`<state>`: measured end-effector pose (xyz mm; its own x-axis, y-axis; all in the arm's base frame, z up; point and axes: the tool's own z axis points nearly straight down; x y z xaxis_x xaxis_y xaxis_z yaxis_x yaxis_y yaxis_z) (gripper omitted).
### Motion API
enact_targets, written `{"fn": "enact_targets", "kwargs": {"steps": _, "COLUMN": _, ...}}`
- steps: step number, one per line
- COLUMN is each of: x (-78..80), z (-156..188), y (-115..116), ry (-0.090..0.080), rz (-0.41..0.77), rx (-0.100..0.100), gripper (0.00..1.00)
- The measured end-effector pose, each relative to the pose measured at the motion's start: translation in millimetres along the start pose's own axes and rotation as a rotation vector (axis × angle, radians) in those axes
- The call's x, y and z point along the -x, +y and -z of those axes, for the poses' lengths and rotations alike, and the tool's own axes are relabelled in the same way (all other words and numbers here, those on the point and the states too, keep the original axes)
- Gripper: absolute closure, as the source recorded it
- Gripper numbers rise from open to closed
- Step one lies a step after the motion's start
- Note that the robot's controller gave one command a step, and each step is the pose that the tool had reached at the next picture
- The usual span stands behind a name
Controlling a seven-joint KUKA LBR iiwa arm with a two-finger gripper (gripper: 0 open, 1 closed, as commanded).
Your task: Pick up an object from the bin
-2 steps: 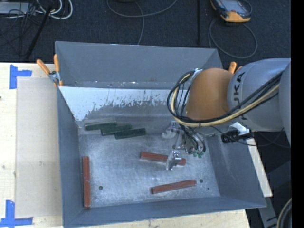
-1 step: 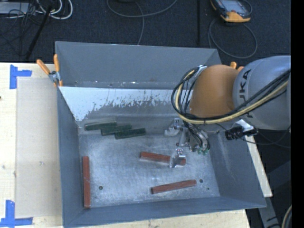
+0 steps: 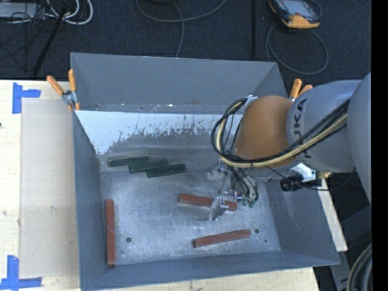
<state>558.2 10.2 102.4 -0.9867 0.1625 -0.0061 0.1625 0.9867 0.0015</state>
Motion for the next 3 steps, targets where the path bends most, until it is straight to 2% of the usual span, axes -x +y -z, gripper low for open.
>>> {"fn": "enact_targets", "kwargs": {"steps": 1, "x": 13.1, "z": -24.8, "y": -10.7, "ry": -0.008, "rz": 0.020, "rx": 0.005, "gripper": 1.00}}
{"fn": "enact_targets", "kwargs": {"steps": 3, "x": 12.8, "z": -22.9, "y": -10.5, "ry": -0.006, "rz": 0.020, "rx": 0.004, "gripper": 1.00}}
